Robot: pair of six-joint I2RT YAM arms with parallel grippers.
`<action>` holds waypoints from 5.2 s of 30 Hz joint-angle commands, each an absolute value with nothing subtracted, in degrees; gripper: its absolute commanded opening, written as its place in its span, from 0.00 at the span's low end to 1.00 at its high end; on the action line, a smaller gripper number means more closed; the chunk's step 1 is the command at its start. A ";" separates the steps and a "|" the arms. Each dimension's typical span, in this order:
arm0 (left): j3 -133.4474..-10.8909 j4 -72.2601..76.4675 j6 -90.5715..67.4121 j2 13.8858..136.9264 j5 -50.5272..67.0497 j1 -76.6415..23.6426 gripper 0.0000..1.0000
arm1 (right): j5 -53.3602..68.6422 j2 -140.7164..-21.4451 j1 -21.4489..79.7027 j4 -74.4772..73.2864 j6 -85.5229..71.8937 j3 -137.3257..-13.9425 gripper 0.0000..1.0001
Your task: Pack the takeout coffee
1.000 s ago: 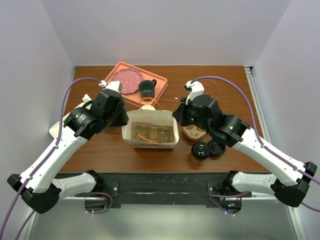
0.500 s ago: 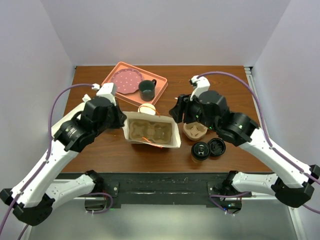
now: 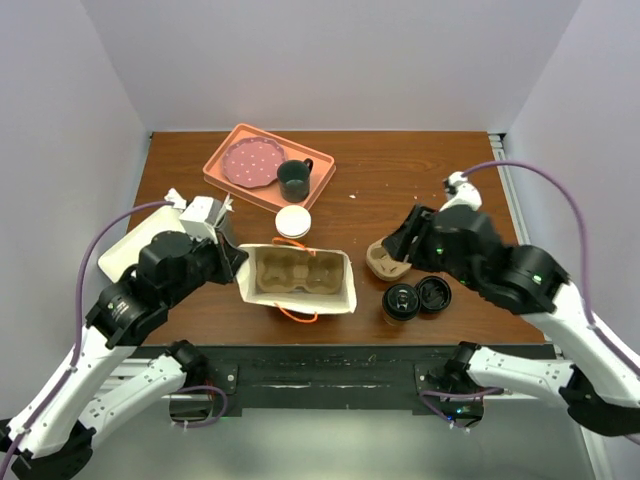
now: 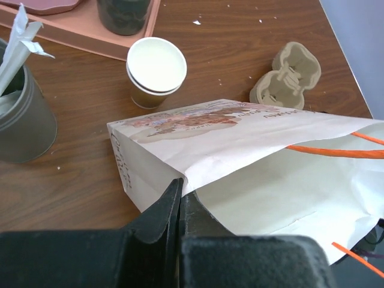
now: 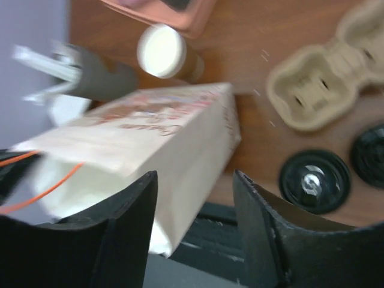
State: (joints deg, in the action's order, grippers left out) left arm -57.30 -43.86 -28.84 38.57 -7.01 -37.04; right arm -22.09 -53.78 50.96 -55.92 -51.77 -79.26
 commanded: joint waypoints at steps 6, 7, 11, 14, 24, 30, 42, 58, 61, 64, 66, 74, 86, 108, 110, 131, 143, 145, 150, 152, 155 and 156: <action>-50.36 -39.98 -23.64 33.66 -0.26 -37.00 0.00 | -23.04 -57.40 50.98 -70.24 -67.23 -66.65 0.64; -50.36 -40.34 -23.47 33.84 -0.26 -37.00 0.00 | -22.42 -57.04 50.98 -69.44 -67.32 -65.40 0.65; -50.36 -41.57 -22.33 33.31 0.35 -37.00 0.00 | -20.83 -58.09 51.06 -68.55 -67.77 -62.58 0.69; -50.89 -42.36 -22.32 32.87 0.18 -37.09 0.00 | -22.23 -59.41 51.06 -70.13 -68.29 -63.89 0.75; -59.65 -51.41 -26.54 37.52 -6.32 -36.91 0.00 | -22.24 -60.12 50.98 -65.84 -67.94 -60.91 0.81; -62.93 -55.55 -29.09 39.64 -7.30 -37.00 0.00 | -21.97 -61.52 51.06 -63.90 -65.92 -60.29 0.83; -62.40 -56.25 -30.06 37.53 -7.29 -37.00 0.00 | -22.14 -63.37 50.98 -62.31 -64.16 -58.98 0.84; -64.51 -57.04 -29.71 37.88 -7.12 -37.00 0.00 | -25.14 -64.16 48.87 -62.14 -59.94 -56.96 0.96; -64.60 -57.13 -29.71 38.06 -7.12 -37.00 0.00 | -24.52 -64.42 48.60 -61.44 -59.33 -56.17 0.96; -64.86 -57.22 -29.88 38.32 -7.03 -37.09 0.00 | -23.38 -64.95 48.34 -60.38 -58.54 -55.64 0.95; -65.21 -57.39 -29.88 38.58 -7.12 -37.00 0.00 | -22.85 -65.21 48.43 -59.77 -58.27 -55.46 0.93; -66.88 -58.01 -29.53 39.64 -7.47 -37.00 0.00 | -22.94 -65.13 48.34 -60.02 -58.88 -53.96 0.92; -66.27 -57.13 -29.71 39.90 -7.30 -37.00 0.00 | -27.51 -66.53 48.25 -64.34 -56.78 -59.77 0.93; -67.41 -57.66 -30.94 40.61 -7.29 -37.00 0.00 | -24.00 -64.95 48.08 -59.77 -56.87 -51.15 0.81; -67.50 -58.01 -31.11 40.69 -7.38 -37.00 0.00 | -23.82 -64.60 48.08 -59.41 -56.78 -50.80 0.76; -68.91 -59.94 -33.48 43.86 -9.05 -37.00 0.00 | -23.91 -66.44 48.16 -62.57 -44.04 -65.99 0.48; -73.91 -61.70 -35.24 50.27 -7.56 -36.91 0.00 | -15.66 -71.10 48.25 -66.62 -26.20 -102.81 0.40; -74.70 -62.05 -35.86 51.50 -6.34 -36.91 0.00 | -11.54 -72.07 48.25 -65.92 -23.75 -108.53 0.38; -76.90 -61.96 -37.97 53.87 -4.49 -37.00 0.00 | -3.80 -73.30 48.87 -63.02 -19.35 -114.96 0.35; -78.21 -62.14 -38.67 54.58 -4.22 -36.91 0.00 | 1.72 -73.83 49.48 -61.18 -18.20 -115.31 0.35; -79.88 -62.49 -38.93 55.89 -3.69 -36.91 0.00 | 3.95 -74.44 52.81 -57.32 -17.75 -115.75 0.34; -80.33 -62.75 -39.02 56.59 -3.60 -36.91 0.00 | 3.61 -74.79 54.65 -56.35 -18.10 -116.54 0.34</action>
State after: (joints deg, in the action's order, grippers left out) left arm -76.29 -62.67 -37.15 55.35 -5.17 -37.04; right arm -3.33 -72.75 50.46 -62.06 -21.32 -114.26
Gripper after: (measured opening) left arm 0.013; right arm 0.732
